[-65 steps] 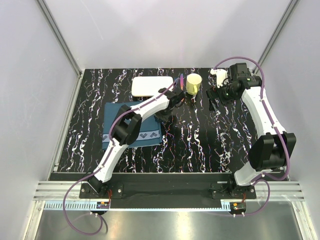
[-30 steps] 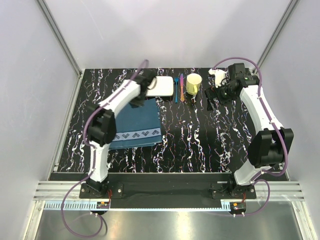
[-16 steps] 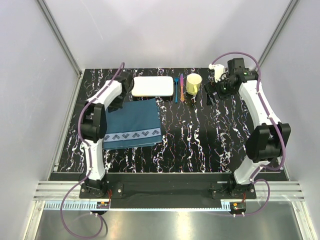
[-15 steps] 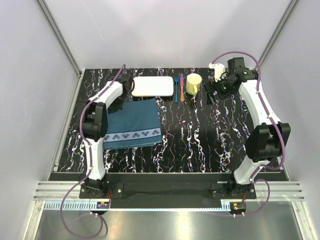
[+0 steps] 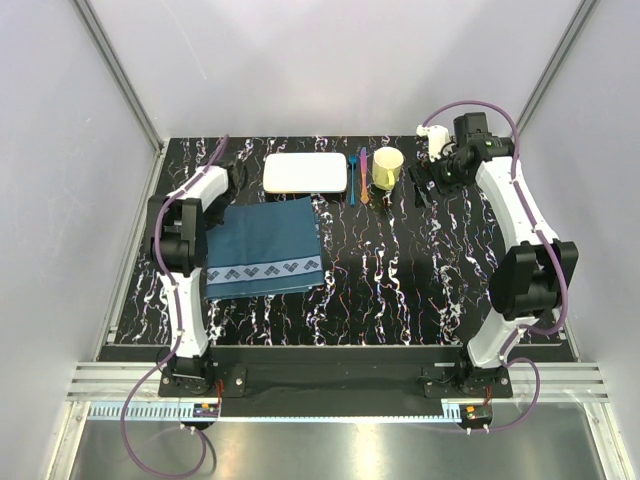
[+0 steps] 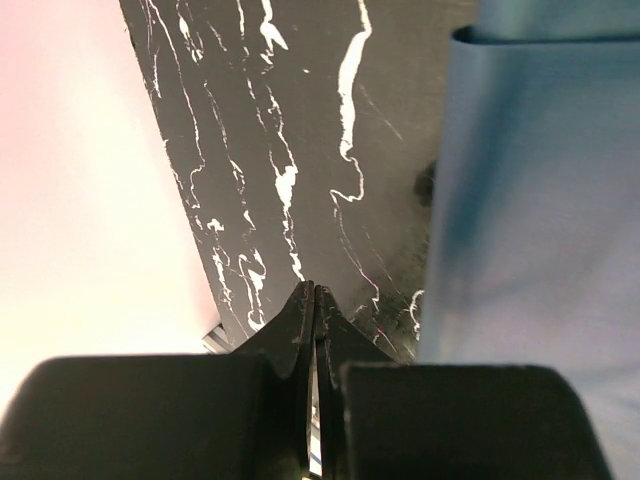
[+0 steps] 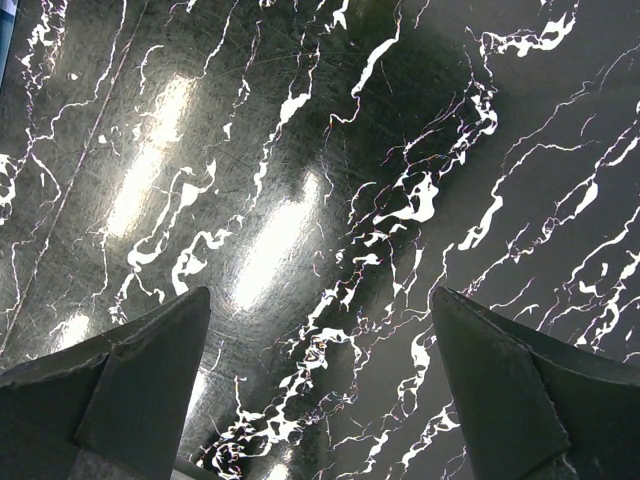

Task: Set the dinner table for one person
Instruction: Move the napkin to the center of the board.

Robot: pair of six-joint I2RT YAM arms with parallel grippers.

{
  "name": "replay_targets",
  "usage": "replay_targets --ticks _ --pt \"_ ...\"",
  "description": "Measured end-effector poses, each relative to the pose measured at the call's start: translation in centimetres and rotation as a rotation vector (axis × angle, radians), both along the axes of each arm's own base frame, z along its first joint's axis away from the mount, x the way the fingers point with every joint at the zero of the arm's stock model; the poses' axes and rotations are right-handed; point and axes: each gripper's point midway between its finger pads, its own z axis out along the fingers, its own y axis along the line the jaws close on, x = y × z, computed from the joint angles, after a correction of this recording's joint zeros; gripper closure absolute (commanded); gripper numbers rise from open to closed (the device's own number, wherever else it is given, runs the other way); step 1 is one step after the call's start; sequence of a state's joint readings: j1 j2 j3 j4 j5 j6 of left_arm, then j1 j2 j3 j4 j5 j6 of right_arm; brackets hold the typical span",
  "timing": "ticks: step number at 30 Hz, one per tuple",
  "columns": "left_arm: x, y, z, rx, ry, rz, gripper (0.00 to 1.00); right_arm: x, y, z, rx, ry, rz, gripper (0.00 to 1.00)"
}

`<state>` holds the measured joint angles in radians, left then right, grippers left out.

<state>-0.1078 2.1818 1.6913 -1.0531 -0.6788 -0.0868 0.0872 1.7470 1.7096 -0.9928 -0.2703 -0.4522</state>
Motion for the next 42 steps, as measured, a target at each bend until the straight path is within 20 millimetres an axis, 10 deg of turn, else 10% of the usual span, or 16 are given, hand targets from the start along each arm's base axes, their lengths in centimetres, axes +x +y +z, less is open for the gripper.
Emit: replay_targets --ticks 15,42 --pt "0.1 -2.0 -3.6 -0.017 0.08 -0.043 1.0 1.5 0.1 0.3 0.002 -0.015 0.0 0.0" --pt "-0.3 -12.9 -4.0 -0.052 0.094 -0.304 1.0 2.0 0.4 -0.5 0.019 0.012 -0.012 0.0"
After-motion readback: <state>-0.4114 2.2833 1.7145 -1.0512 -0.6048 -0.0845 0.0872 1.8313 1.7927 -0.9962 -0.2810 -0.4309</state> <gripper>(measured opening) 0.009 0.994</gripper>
